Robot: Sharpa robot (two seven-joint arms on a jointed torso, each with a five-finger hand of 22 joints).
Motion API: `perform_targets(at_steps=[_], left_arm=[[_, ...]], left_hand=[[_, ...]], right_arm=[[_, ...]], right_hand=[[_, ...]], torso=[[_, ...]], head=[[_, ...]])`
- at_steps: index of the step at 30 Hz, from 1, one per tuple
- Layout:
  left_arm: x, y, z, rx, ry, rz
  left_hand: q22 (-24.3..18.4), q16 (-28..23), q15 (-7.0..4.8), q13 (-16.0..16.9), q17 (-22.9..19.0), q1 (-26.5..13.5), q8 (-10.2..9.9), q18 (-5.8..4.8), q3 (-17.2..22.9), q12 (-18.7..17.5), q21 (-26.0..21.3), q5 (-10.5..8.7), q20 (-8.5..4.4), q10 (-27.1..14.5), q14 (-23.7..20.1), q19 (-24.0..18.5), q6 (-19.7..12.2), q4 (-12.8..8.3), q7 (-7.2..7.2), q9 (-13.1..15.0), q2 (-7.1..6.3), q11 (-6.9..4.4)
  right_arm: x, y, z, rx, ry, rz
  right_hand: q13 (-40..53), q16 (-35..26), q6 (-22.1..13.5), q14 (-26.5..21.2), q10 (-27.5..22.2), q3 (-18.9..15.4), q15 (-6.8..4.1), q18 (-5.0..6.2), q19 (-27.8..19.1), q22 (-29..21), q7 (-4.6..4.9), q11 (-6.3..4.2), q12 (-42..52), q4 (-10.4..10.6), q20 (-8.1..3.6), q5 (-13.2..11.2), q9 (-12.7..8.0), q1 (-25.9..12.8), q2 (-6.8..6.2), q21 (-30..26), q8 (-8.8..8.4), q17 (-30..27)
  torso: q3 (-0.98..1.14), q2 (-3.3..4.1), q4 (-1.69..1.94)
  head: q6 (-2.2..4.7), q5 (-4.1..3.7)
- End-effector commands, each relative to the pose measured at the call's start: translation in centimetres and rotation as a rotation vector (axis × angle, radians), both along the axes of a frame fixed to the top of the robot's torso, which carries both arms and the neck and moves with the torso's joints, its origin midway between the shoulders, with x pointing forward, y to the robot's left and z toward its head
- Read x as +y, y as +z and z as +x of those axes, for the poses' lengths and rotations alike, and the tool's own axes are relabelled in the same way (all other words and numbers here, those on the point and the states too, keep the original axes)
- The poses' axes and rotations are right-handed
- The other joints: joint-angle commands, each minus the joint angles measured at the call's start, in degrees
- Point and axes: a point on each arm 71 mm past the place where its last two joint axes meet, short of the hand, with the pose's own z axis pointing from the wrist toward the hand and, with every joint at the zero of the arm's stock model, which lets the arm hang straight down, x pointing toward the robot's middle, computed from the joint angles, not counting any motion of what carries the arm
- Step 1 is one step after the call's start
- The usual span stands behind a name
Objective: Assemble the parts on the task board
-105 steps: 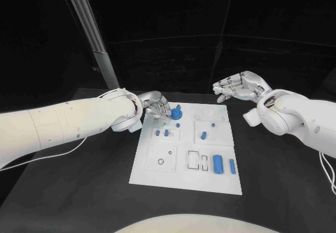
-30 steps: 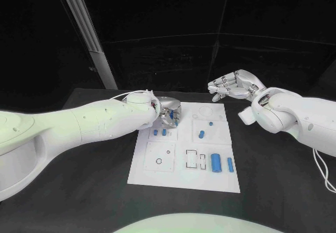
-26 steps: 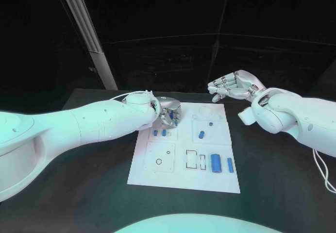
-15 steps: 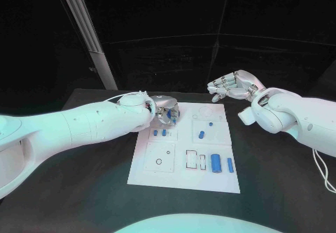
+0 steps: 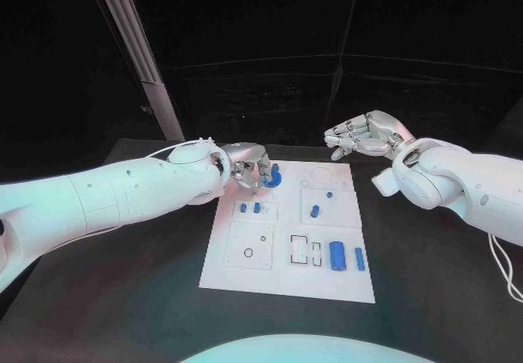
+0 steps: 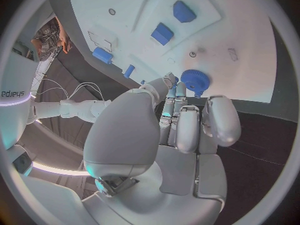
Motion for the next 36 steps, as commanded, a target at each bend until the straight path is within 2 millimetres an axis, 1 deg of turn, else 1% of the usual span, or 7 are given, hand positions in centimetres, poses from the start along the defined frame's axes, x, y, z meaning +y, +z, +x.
perform_targets(at_steps=[1,4,8,11,17,25,36], left_arm=[[0.7,0.2,0.0,0.021,0.025,-0.026],[1.4,0.2,-0.1,0.038,0.038,-0.027],[2.0,0.0,-0.2,0.057,0.051,-0.018],[2.3,-0.1,-0.1,0.068,0.065,-0.009],[2.8,-0.4,0.1,0.085,0.084,0.008],[2.7,-0.8,0.2,0.106,0.085,0.024],[2.3,-1.3,0.2,0.131,0.077,0.043]], left_hand=[[0.09,0.24,-0.22,-0.05,-0.12,-0.62,-0.4,-0.43,0.37,-0.34,0.21,-0.28,-0.27,0.44,1.46,0.29,0.56,0.02,-0.09,-0.06,-0.22,0.11],[0.13,0.25,-0.22,-0.06,-0.11,-0.68,-0.42,-0.43,0.42,-0.39,0.24,-0.28,-0.28,0.49,1.46,0.3,0.59,0.01,-0.11,-0.06,-0.23,0.1],[0.14,0.21,-0.24,-0.08,-0.23,-0.95,-0.57,-0.42,0.52,-0.61,0.22,-0.28,-0.28,0.59,1.45,0.27,0.59,-0.01,-0.2,-0.11,-0.4,0.08],[0.27,0.18,-0.25,-0.09,-0.3,-1.05,-0.67,-0.45,0.57,-0.74,0.34,-0.28,-0.29,0.6,1.44,0.3,0.54,-0.07,-0.26,-0.15,-0.52,0.05],[0.3,0.18,-0.26,-0.09,-0.31,-1.08,-0.7,-0.45,0.61,-0.79,0.35,-0.28,-0.29,0.63,1.43,0.3,0.55,-0.1,-0.3,-0.16,-0.57,0.03],[0.29,0.18,-0.27,-0.09,-0.33,-1.11,-0.72,-0.45,0.62,-0.82,0.34,-0.28,-0.3,0.65,1.43,0.29,0.56,-0.11,-0.31,-0.16,-0.59,0.02],[0.3,0.14,-0.29,-0.07,-0.43,-1.2,-0.72,-0.45,0.68,-0.87,0.34,-0.28,-0.31,0.78,1.41,0.27,0.67,-0.13,-0.33,-0.16,-0.61,-0.01]], right_arm=[[0.0,0.2,0.0,-0.008,0.008,0.002],[0.1,0.2,0.0,-0.007,0.008,0.002],[0.1,0.1,0.0,-0.007,0.009,0.002],[0.1,0.1,0.0,-0.006,0.009,0.002],[0.0,0.1,0.0,-0.006,0.009,0.002],[0.0,0.1,0.0,-0.006,0.009,0.002],[0.1,0.2,0.0,-0.006,0.01,0.002]], right_hand=[[0.07,-0.22,-0.41,-0.4,-0.32,-0.28,-0.09,0.28,0.02,-0.06,0.07,-0.01,0.19,0.14,0.5,0.39,0.03,-0.12,0.54,-0.2,0.02,-0.09],[0.07,-0.22,-0.41,-0.4,-0.32,-0.28,-0.09,0.28,0.02,-0.06,0.07,-0.01,0.19,0.14,0.5,0.39,0.03,-0.12,0.54,-0.2,0.02,-0.09],[0.07,-0.22,-0.41,-0.4,-0.32,-0.28,-0.09,0.28,0.02,-0.06,0.07,-0.01,0.19,0.14,0.5,0.39,0.03,-0.12,0.54,-0.2,0.02,-0.09],[0.07,-0.22,-0.41,-0.4,-0.32,-0.28,-0.09,0.28,0.02,-0.06,0.07,-0.01,0.19,0.14,0.5,0.39,0.03,-0.12,0.54,-0.2,0.02,-0.09],[0.07,-0.22,-0.41,-0.4,-0.32,-0.28,-0.09,0.28,0.02,-0.06,0.07,-0.01,0.19,0.14,0.5,0.39,0.03,-0.12,0.54,-0.2,0.02,-0.09],[0.07,-0.22,-0.41,-0.4,-0.32,-0.28,-0.09,0.28,0.02,-0.06,0.07,-0.01,0.19,0.14,0.5,0.39,0.03,-0.12,0.54,-0.2,0.02,-0.09],[0.07,-0.22,-0.41,-0.4,-0.32,-0.28,-0.09,0.28,0.02,-0.06,0.07,-0.01,0.19,0.14,0.5,0.39,0.03,-0.12,0.54,-0.2,0.02,-0.09]], torso=[[0.05,0.05,-0.1],[0.07,0.12,-0.23],[0.01,0.14,-0.12],[-0.03,0.1,-0.15],[0.05,0.1,-0.23],[0.0,0.15,-0.2],[0.01,0.14,-0.23]], head=[[0.14,0.16],[0.27,0.32],[0.21,0.22],[0.13,0.29],[0.09,0.42],[0.03,0.4],[-0.13,0.37]])
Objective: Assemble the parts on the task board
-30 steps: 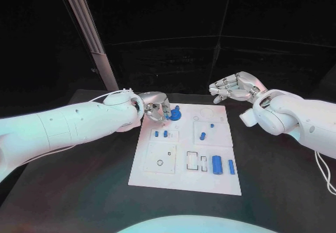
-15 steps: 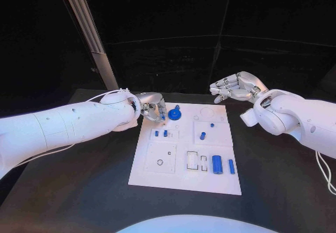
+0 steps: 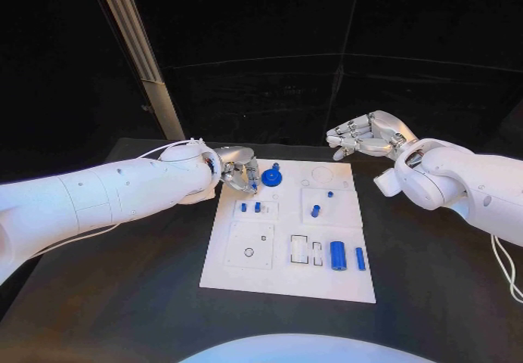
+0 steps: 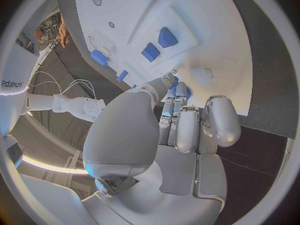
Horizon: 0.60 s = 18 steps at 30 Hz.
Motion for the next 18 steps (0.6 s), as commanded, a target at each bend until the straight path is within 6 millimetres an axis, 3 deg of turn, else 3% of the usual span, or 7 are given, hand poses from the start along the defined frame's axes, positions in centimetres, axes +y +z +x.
perform_targets(at_steps=[1,18], left_arm=[[-0.05,-0.18,-0.02,0.027,-0.001,0.012],[-0.38,-0.38,-0.16,0.028,-0.017,0.031]], left_hand=[[0.06,0.14,-0.29,-0.04,-0.05,-0.66,-0.3,-0.44,0.21,-0.37,0.34,-0.29,-0.31,0.39,1.41,0.27,0.39,0.03,-0.2,-0.07,-0.08,0.0],[0.03,0.03,-0.34,0.0,-0.32,-0.79,-0.3,-0.42,0.33,-0.46,0.28,-0.29,-0.33,0.68,1.34,0.22,0.63,-0.05,-0.25,-0.06,-0.08,-0.06]], right_arm=[[0.12,0.16,-0.02,-0.006,0.01,0.003],[0.13,0.17,-0.01,-0.008,0.009,0.004]], right_hand=[[0.07,-0.22,-0.41,-0.4,-0.32,-0.28,-0.09,0.28,0.02,-0.06,0.07,0.0,0.19,0.14,0.5,0.39,0.03,-0.12,0.54,-0.24,0.02,-0.1],[0.07,-0.22,-0.41,-0.4,-0.32,-0.28,-0.09,0.28,0.02,-0.06,0.07,0.0,0.19,0.14,0.5,0.39,0.03,-0.12,0.54,-0.24,0.02,-0.1]], torso=[[-0.02,0.02,0.02],[0.0,0.05,0.04]], head=[[-0.05,-0.1],[-0.31,-0.15]])
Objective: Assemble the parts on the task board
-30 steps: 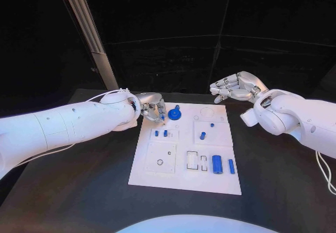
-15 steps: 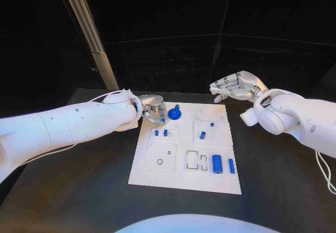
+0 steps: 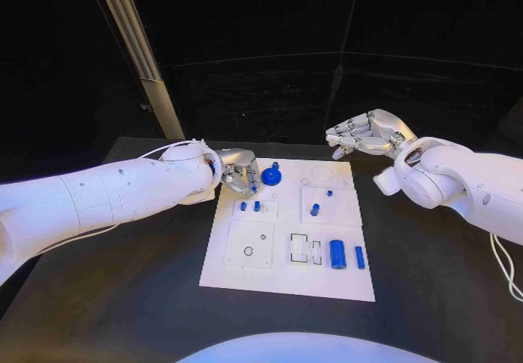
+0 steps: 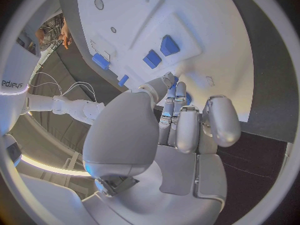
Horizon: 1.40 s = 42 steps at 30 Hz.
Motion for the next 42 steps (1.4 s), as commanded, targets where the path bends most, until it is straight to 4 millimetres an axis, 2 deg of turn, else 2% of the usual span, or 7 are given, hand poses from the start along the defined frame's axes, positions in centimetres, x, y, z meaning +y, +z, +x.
perform_targets(at_steps=[1,9,17,32,35,38,42], left_arm=[[-0.09,0.0,0.03,0.003,-0.002,0.013],[-0.18,-0.1,0.16,0.012,0.002,0.023],[-0.26,-0.37,0.35,0.035,0.009,0.045],[-0.26,-0.54,0.22,0.055,0.016,0.062],[-0.21,-0.54,0.22,0.054,0.017,0.062],[-0.13,-0.48,0.27,0.046,0.021,0.057],[-0.06,-0.34,0.34,0.029,0.024,0.046]], left_hand=[[-0.04,0.03,-0.34,-0.01,-0.3,-0.58,-0.3,-0.42,0.33,-0.25,0.28,-0.29,-0.34,0.67,1.34,0.22,0.43,-0.05,-0.04,-0.06,0.12,-0.06],[-0.12,-0.09,-0.36,0.0,-0.55,-0.85,-0.39,-0.39,0.31,-0.41,0.17,-0.3,-0.35,0.77,1.26,0.15,0.49,-0.06,-0.07,-0.08,-0.04,-0.05],[-0.87,-0.5,-0.05,-0.2,-1.44,-2.01,-1.35,-0.24,0.09,-1.62,-0.7,-0.31,-0.18,-0.18,0.88,-0.38,-0.43,0.09,0.2,-0.46,-0.7,0.35],[-1.27,-0.65,0.21,-0.31,-1.85,-2.59,-1.9,-0.14,-0.12,-2.44,-1.18,-0.31,0.01,-0.94,0.7,-0.67,-0.93,0.19,0.45,-0.68,-1.01,0.67],[-1.28,-0.66,0.35,-0.31,-1.98,-2.8,-2.72,-0.13,-0.28,-2.75,-1.24,-0.32,0.14,-1.15,0.65,-0.73,-2.1,0.11,0.7,-1.04,-1.38,0.85],[-1.67,-0.81,0.33,-0.26,-2.47,-3.2,-5.28,0.02,-0.6,-3.23,-1.72,-0.33,0.25,-1.39,0.49,-0.98,-6.19,0.08,0.7,-1.8,-2.03,0.71],[-2.58,-1.16,0.35,-0.3,-3.24,-4.11,-6.52,0.24,-1.63,-3.85,-2.72,-0.32,0.3,-2.23,0.22,-1.44,-8.2,0.45,0.32,-1.76,-2.67,0.77]], right_arm=[[0.13,0.18,-0.01,-0.008,0.009,0.004],[0.19,0.18,0.0,-0.009,0.009,0.004],[0.23,0.19,0.0,-0.01,0.009,0.005],[0.19,0.18,0.02,-0.009,0.007,0.004],[0.15,0.17,0.03,-0.008,0.004,0.003],[0.02,0.12,0.06,-0.006,-0.003,-0.006],[-0.16,0.09,0.11,-0.007,-0.016,-0.017]], right_hand=[[0.07,-0.22,-0.41,-0.4,-0.32,-0.28,-0.09,0.28,0.03,-0.06,0.07,-0.01,0.19,0.14,0.5,0.39,0.03,-0.12,0.54,-0.24,0.02,-0.05],[0.07,-0.22,-0.41,-0.4,-0.32,-0.28,-0.09,0.28,0.03,-0.06,0.07,-0.01,0.19,0.14,0.5,0.39,0.03,-0.12,0.54,-0.24,0.02,-0.05],[0.07,-0.22,-0.41,-0.4,-0.32,-0.28,-0.09,0.28,0.03,-0.06,0.07,-0.01,0.19,0.14,0.5,0.39,0.03,-0.12,0.54,-0.24,0.02,-0.05],[0.07,-0.22,-0.41,-0.4,-0.32,-0.28,-0.09,0.28,0.03,-0.06,0.07,-0.01,0.19,0.14,0.5,0.39,0.03,-0.12,0.54,-0.24,0.02,-0.05],[0.07,-0.22,-0.41,-0.4,-0.32,-0.28,-0.09,0.28,0.03,-0.06,0.07,-0.01,0.19,0.14,0.5,0.39,0.03,-0.12,0.54,-0.24,0.02,-0.05],[0.17,-0.14,-0.23,-0.39,-0.2,-0.63,-0.12,0.33,0.16,-0.02,-0.01,-0.08,0.45,-0.05,0.52,0.43,0.1,-0.05,0.89,-0.56,0.2,-0.09],[0.25,-0.14,0.0,-0.35,0.06,-0.77,-0.17,0.34,0.24,-0.01,-0.11,-0.18,0.66,-0.09,0.5,0.43,0.14,-0.07,1.07,-0.69,0.31,-0.11]], torso=[[0.01,0.03,0.02],[0.03,-0.03,-0.01],[0.01,-0.04,0.03],[0.01,-0.06,0.05],[0.04,-0.06,0.05],[0.01,-0.07,0.04],[0.01,-0.05,0.07]], head=[[-0.1,0.0],[-0.28,0.02],[-0.37,-0.07],[-0.33,-0.18],[-0.31,-0.16],[-0.26,-0.16],[-0.18,-0.17]])
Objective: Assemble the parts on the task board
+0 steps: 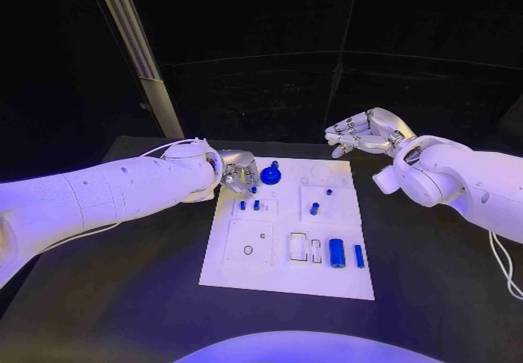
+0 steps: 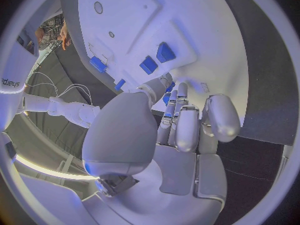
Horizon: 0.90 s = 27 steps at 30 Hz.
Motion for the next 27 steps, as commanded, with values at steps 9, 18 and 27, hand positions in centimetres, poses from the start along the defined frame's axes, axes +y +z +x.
perform_targets(at_steps=[9,18,27], left_arm=[[0.8,0.6,0.2,-0.046,0.022,-0.067],[2.9,2.5,0.1,-0.027,0.091,-0.551],[4.1,4.0,-0.9,0.082,0.239,-1.133]], left_hand=[[-1.85,-0.73,0.54,-0.05,-1.04,-0.48,-0.96,0.57,-1.87,-0.99,-2.17,-0.3,0.11,-2.03,-0.03,-1.1,-2.45,0.16,-0.11,0.12,-0.13,0.32],[-9.3,-2.9,1.42,0.02,-5.39,-2.56,0.49,2.09,-5.72,-1.39,-10.05,-0.31,0.91,-4.17,-1.4,-4.06,0.34,1.8,1.52,0.62,0.29,1.5],[-17.82,-8.25,1.02,1.27,-14.31,-0.91,3.29,3.9,-6.73,2.34,-19.93,-0.22,0.74,0.61,-6.04,-8.81,5.17,2.59,1.11,1.13,4.62,0.61]], right_arm=[[-0.8,-0.8,0.1,0.004,0.032,-0.266],[-1.1,-1.6,-0.5,-0.111,0.09,-0.712],[-0.1,-2.1,-1.6,-0.271,0.073,-0.869]], right_hand=[[-0.43,1.17,1.0,3.14,-0.14,2.68,-1.76,0.44,3.29,0.64,-1.15,-1.22,0.21,-4.88,-1.45,-3.07,0.1,6.94,1.63,0.67,0.57,0.57],[-1.07,13.87,2.65,10.42,2.42,7.15,-5.25,0.05,12.58,4.91,-3.24,-3.44,0.02,-8.64,-5.78,-4.91,-0.06,9.2,-0.11,8.82,0.25,7.72],[-1.05,28.65,6.07,10.0,3.48,15.15,-6.21,-0.32,13.79,10.02,-4.24,-4.21,-0.65,-9.18,-6.58,-5.75,-0.04,7.31,-1.96,16.61,0.24,15.74]], torso=[[-0.06,-0.06,-0.02],[-0.13,-0.19,0.04],[-0.09,-0.33,0.01]], head=[[0.29,-0.06],[0.99,-1.66],[2.03,-3.01]])
